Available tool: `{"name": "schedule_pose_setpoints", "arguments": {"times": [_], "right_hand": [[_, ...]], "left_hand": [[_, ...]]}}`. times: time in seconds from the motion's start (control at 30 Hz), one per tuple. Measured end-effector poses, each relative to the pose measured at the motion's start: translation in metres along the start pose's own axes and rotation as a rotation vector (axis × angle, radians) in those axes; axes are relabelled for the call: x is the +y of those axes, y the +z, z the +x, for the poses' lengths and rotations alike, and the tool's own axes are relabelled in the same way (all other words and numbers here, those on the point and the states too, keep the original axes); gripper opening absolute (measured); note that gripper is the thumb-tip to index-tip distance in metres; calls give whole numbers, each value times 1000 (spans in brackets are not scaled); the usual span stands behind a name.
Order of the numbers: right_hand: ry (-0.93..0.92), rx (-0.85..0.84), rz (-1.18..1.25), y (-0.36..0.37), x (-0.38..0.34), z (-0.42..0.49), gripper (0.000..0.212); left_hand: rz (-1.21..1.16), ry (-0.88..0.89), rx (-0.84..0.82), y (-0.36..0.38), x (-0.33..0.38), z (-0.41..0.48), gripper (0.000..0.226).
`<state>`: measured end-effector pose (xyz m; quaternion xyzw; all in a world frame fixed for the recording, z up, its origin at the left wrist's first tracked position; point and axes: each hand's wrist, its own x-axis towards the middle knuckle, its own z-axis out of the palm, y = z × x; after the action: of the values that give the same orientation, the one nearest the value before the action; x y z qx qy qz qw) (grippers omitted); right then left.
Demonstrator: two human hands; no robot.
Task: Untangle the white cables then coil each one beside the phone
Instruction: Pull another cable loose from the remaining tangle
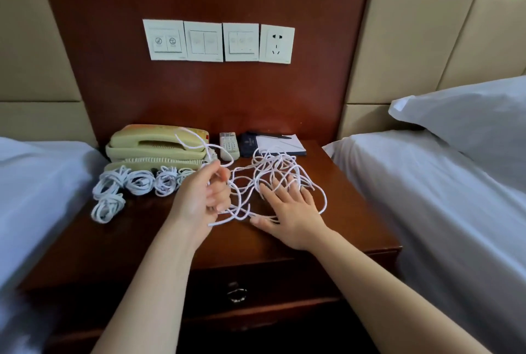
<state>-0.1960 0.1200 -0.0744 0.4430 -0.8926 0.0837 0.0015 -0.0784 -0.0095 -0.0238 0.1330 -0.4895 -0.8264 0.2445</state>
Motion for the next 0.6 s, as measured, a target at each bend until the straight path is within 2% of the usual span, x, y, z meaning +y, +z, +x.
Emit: {"name": "schedule_pose_setpoints", "arguments": {"times": [0.37, 0.6], "right_hand": [[145, 28, 1, -7, 43, 38, 58], [65, 400, -25, 3, 51, 51, 43]], "left_hand": [[118, -126, 40, -27, -3, -11, 36], [190, -161, -5, -15, -9, -1, 37]]}}
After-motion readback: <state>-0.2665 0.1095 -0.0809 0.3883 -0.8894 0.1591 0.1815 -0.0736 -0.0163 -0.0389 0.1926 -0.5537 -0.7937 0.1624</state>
